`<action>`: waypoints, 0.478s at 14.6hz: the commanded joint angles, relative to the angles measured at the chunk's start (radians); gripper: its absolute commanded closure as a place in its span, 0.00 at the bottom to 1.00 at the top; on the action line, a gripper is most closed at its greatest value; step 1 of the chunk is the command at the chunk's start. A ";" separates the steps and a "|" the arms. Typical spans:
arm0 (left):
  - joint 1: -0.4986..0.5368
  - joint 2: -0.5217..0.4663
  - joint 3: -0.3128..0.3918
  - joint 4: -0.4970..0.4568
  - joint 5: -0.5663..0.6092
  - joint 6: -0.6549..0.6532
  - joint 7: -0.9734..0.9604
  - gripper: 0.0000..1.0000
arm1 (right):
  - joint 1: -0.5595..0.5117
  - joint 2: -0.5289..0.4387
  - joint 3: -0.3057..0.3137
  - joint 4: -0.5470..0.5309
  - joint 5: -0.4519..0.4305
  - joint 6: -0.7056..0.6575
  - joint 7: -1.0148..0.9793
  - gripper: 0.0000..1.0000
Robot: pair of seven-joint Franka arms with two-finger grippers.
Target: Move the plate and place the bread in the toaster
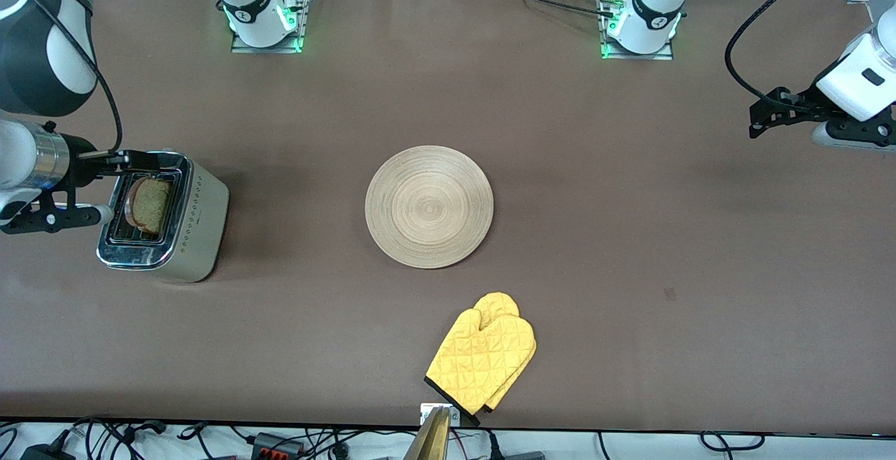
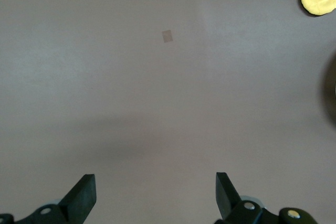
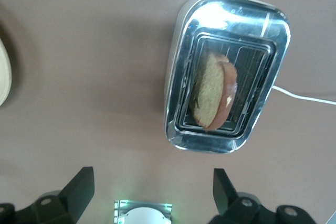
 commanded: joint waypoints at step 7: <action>0.001 -0.002 -0.001 0.022 -0.005 -0.031 -0.008 0.00 | 0.000 0.005 0.004 0.049 0.043 -0.054 -0.002 0.00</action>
